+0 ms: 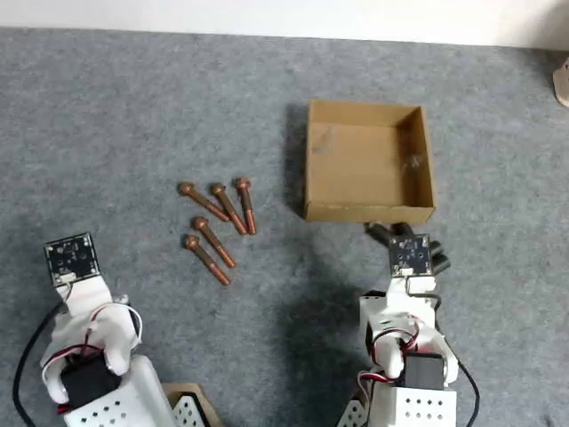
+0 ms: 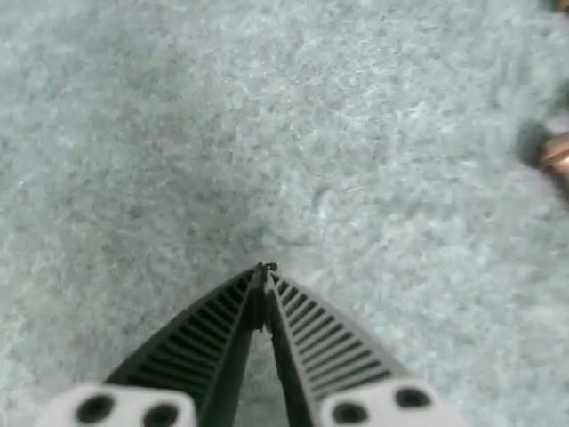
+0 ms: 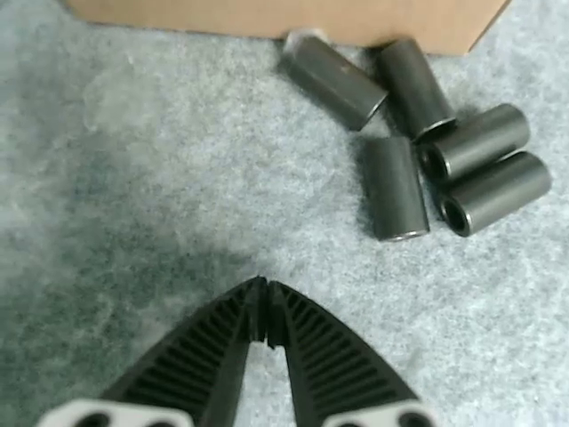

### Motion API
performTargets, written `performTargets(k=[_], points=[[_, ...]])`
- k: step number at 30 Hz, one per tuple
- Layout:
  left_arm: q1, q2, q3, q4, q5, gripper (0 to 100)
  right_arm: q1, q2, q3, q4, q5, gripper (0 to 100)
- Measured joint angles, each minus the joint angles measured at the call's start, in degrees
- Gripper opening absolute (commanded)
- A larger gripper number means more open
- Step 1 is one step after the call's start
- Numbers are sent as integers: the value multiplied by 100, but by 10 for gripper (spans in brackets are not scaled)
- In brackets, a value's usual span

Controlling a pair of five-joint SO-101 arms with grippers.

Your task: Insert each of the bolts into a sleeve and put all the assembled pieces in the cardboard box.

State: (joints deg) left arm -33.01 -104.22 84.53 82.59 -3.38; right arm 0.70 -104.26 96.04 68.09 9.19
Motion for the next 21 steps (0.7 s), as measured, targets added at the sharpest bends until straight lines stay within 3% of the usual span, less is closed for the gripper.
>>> performTargets(k=[10,18,21], points=[[738,536,-193,18,1002,7,0,0,0,0,0,4],[1354,3429,-1477,-237,1345,7,0,0,0,0,0,4],[1776,4624,-1996,-492,2022,8,0,0,0,0,0,4]])
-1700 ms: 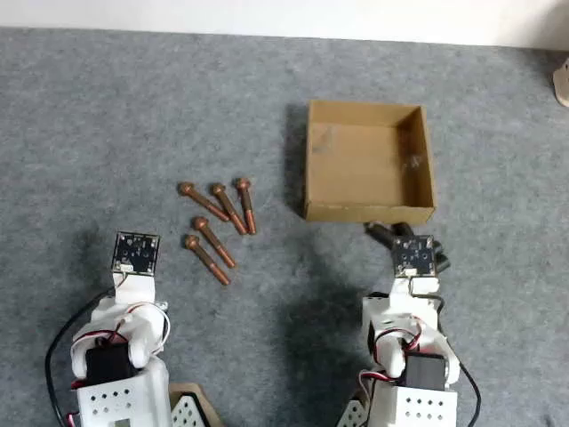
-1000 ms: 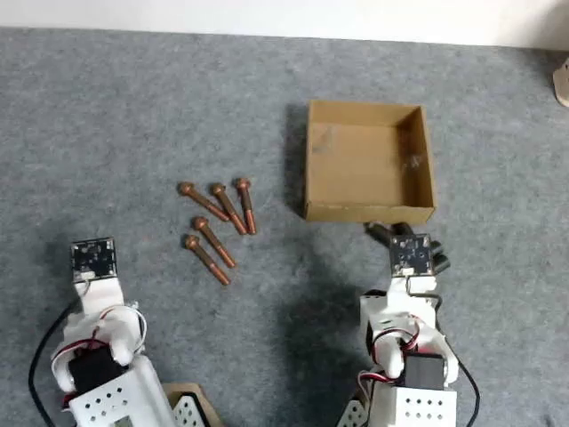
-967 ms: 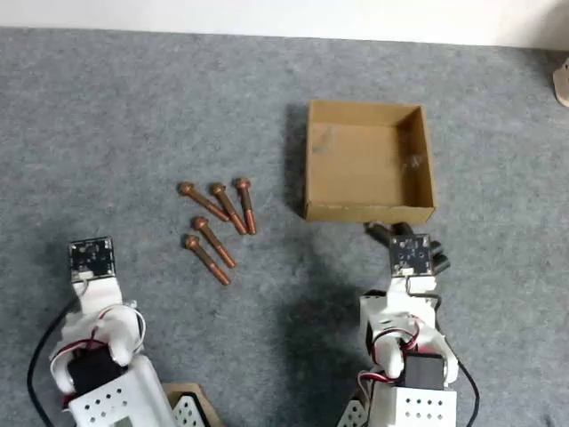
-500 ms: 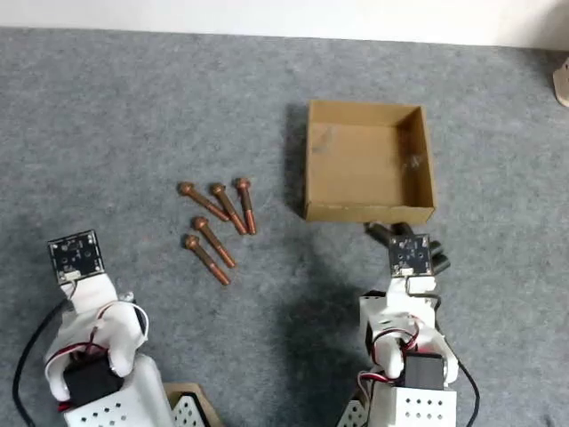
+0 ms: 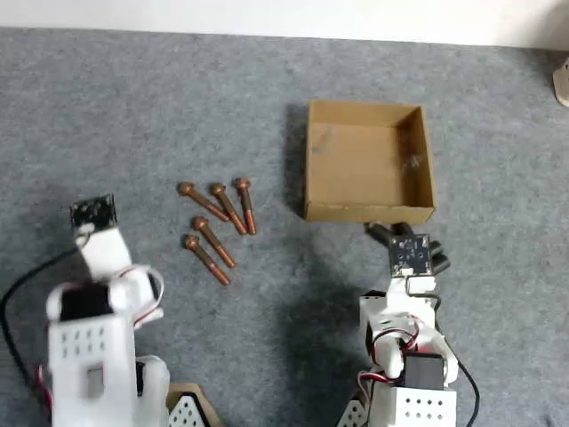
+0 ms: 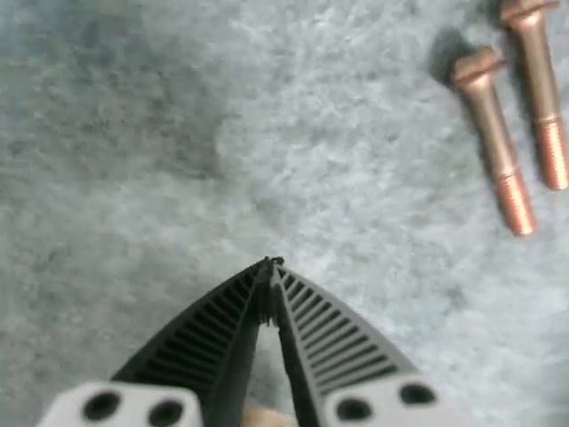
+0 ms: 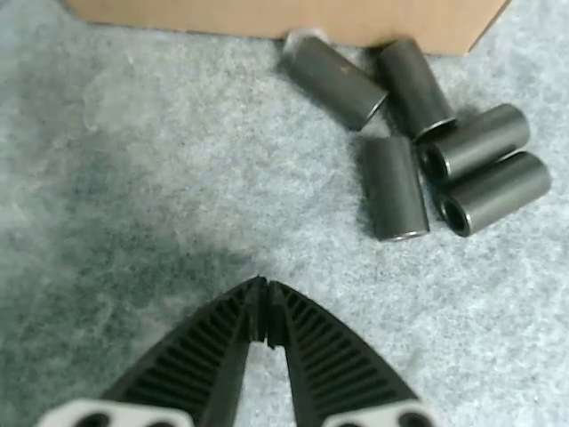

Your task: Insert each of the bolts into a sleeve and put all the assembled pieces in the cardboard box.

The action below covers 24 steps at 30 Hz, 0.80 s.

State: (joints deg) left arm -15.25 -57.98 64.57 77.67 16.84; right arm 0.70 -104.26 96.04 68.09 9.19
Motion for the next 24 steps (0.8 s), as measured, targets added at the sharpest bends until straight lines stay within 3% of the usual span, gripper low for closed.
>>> performTargets(k=[5,7,13,17,24], points=[[712,1705,-554,-668,2207,9,0,0,0,0,0,4],[1002,2224,-668,-897,2725,10,0,0,0,0,0,4],[1591,3226,-1160,-1204,3393,12,0,0,0,0,0,4],[1582,3684,-1697,-1240,3824,80,0,0,0,0,0,4],[1600,4642,-2681,-1196,3982,113,0,0,0,0,0,4]])
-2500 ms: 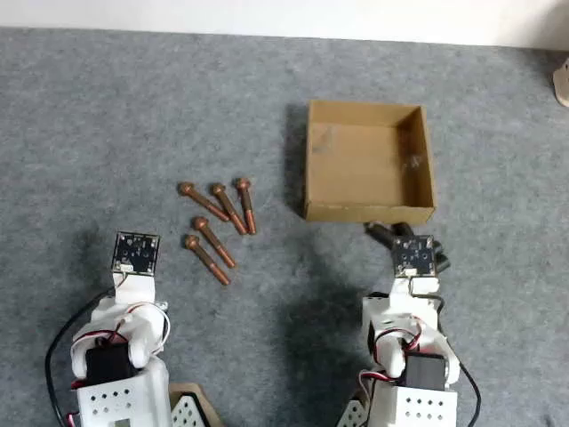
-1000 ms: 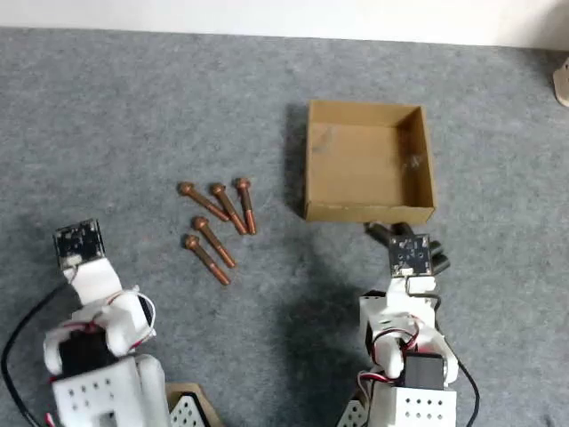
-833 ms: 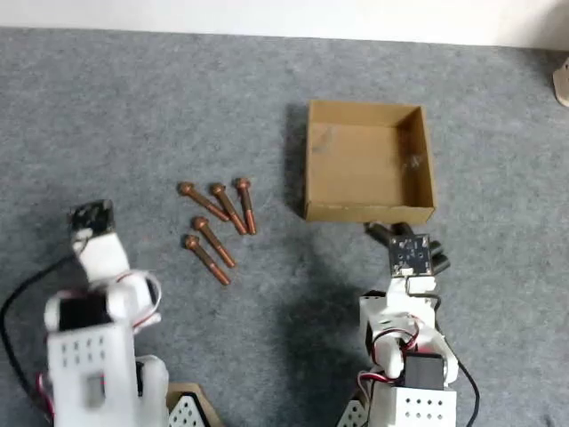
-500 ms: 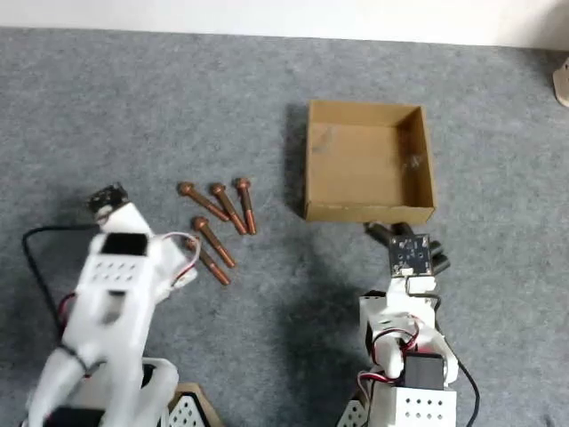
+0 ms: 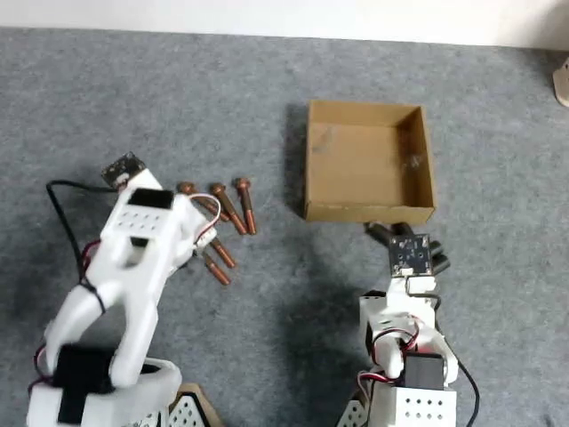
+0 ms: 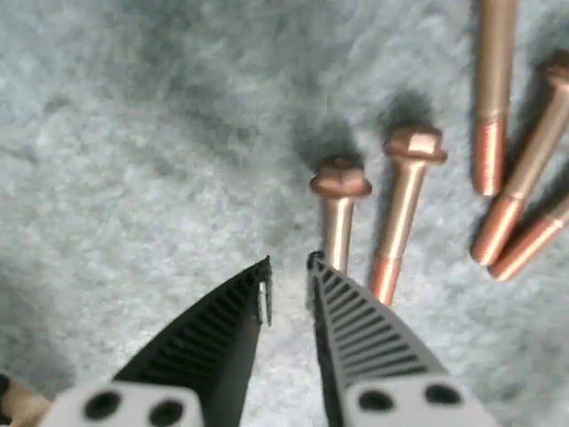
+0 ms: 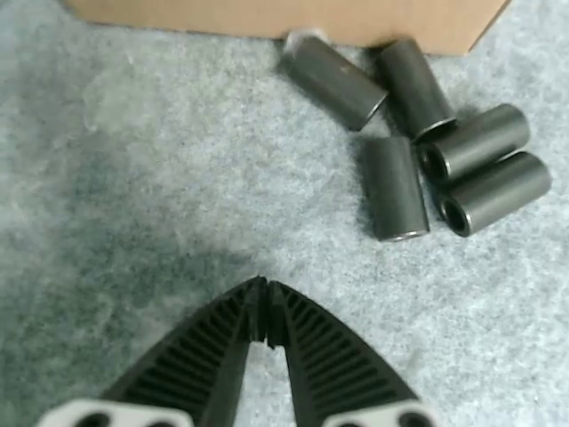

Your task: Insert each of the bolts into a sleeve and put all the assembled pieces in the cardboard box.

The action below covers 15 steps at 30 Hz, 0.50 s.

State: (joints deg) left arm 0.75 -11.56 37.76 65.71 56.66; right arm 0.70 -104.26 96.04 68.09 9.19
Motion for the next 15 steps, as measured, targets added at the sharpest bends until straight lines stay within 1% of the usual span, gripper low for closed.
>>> performTargets(k=[3,8,15], points=[[0,545,-325,0,9,146,0,0,0,0,0,4],[0,1310,-624,0,9,147,0,0,0,0,0,4],[0,1644,-677,-18,9,149,0,0,0,0,0,4]])
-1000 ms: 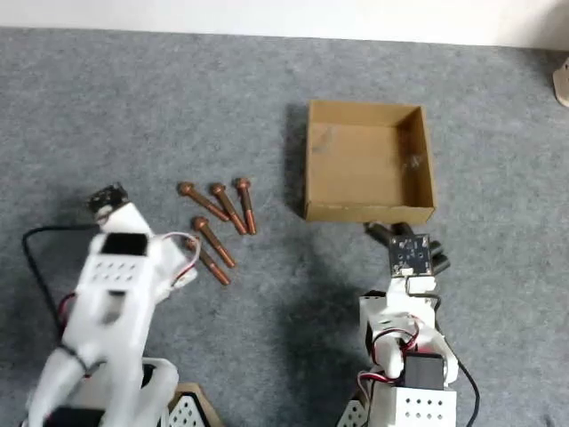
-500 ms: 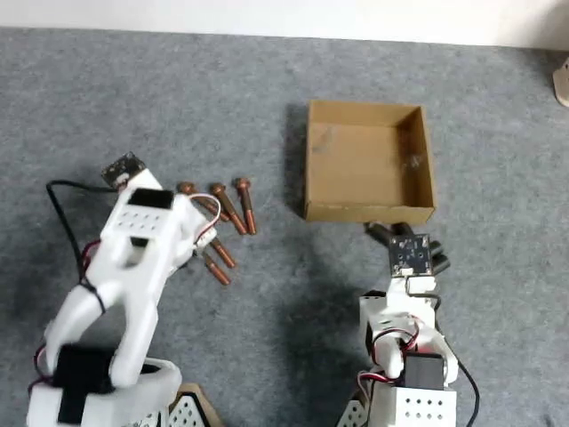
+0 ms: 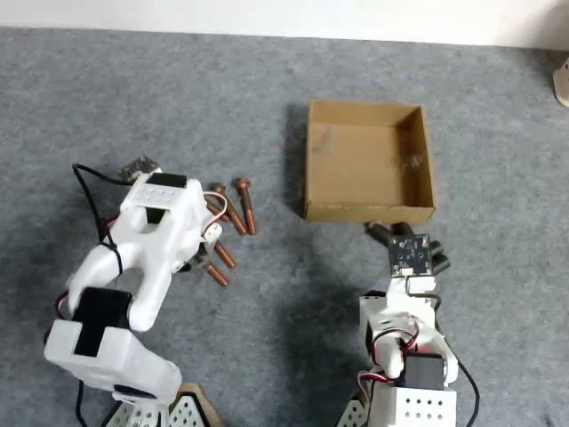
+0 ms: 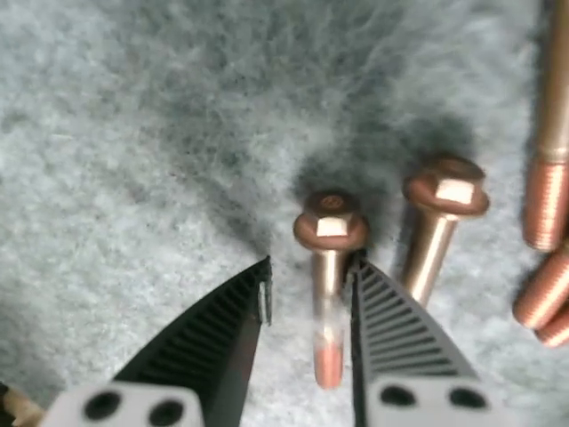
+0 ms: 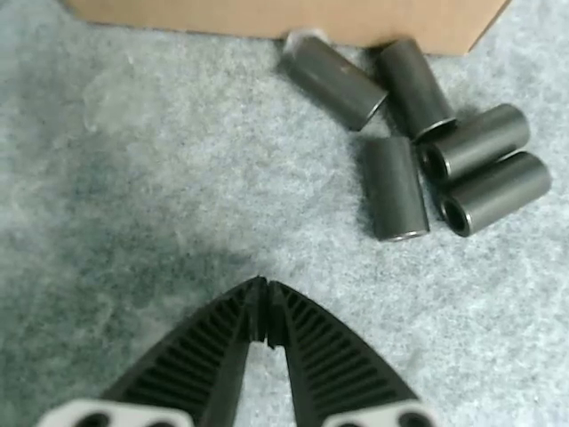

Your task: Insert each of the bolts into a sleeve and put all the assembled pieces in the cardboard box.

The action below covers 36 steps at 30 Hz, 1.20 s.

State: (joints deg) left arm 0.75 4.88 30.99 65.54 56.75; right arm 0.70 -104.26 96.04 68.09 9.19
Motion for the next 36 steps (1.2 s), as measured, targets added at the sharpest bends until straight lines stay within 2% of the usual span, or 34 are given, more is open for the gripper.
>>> performTargets(k=[11,15,17,26,32,36], points=[[26,563,-255,26,0,138,0,0,0,0,0,4],[53,571,-264,0,0,0,-9,0,0,-501,0,4],[62,624,-334,-18,18,24,0,0,0,-800,0,4],[53,695,-440,-18,0,6,369,0,0,-1662,0,4],[53,695,-440,-18,0,6,501,0,0,-1952,-800,4],[53,695,-440,-18,0,6,484,0,0,-1829,-914,3]])
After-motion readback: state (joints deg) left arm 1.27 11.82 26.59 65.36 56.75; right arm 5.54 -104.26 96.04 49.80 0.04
